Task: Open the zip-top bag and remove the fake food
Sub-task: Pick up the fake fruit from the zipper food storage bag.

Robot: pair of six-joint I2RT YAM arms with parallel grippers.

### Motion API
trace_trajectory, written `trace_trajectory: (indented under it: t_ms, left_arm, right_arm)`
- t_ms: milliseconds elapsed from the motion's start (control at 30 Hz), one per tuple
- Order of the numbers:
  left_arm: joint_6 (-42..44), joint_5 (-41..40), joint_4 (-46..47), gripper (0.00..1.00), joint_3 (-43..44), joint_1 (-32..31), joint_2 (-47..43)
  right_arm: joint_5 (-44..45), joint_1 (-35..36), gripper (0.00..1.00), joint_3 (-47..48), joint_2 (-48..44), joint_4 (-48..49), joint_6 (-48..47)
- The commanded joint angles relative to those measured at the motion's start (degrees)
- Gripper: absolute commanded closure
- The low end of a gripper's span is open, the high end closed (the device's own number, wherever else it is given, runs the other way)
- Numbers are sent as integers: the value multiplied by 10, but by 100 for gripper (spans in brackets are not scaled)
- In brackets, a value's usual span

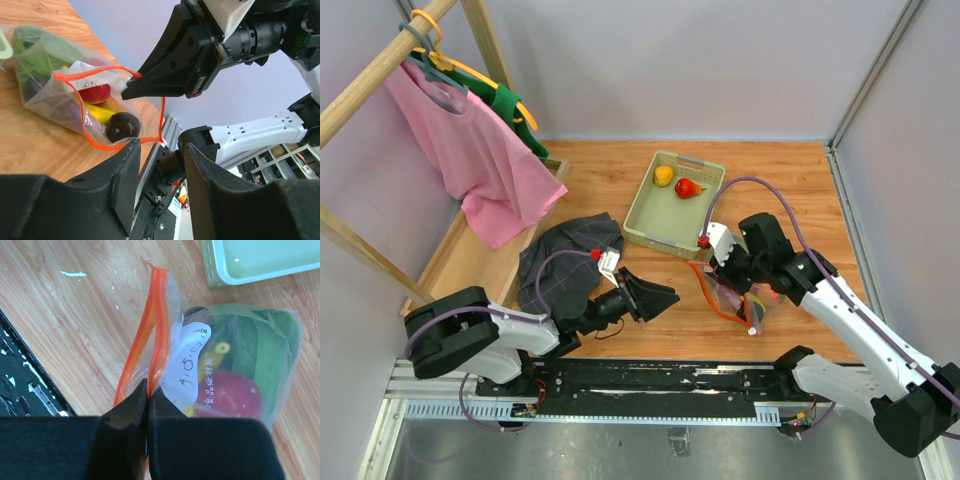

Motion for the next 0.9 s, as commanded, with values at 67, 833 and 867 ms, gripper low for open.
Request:
trace_trajectory:
  t_ms: [67, 833, 867]
  left_arm:
    - [1, -37, 68, 57, 43, -31, 74]
    - [-26, -94, 22, 57, 227, -93, 333]
    - [-25, -92, 19, 57, 231, -94, 336]
  right_arm:
    - [-42, -15, 99, -10, -21, 13, 7]
    - [-73, -19, 99, -18, -35, 16, -5]
    - [-75, -19, 99, -19, -36, 15, -7]
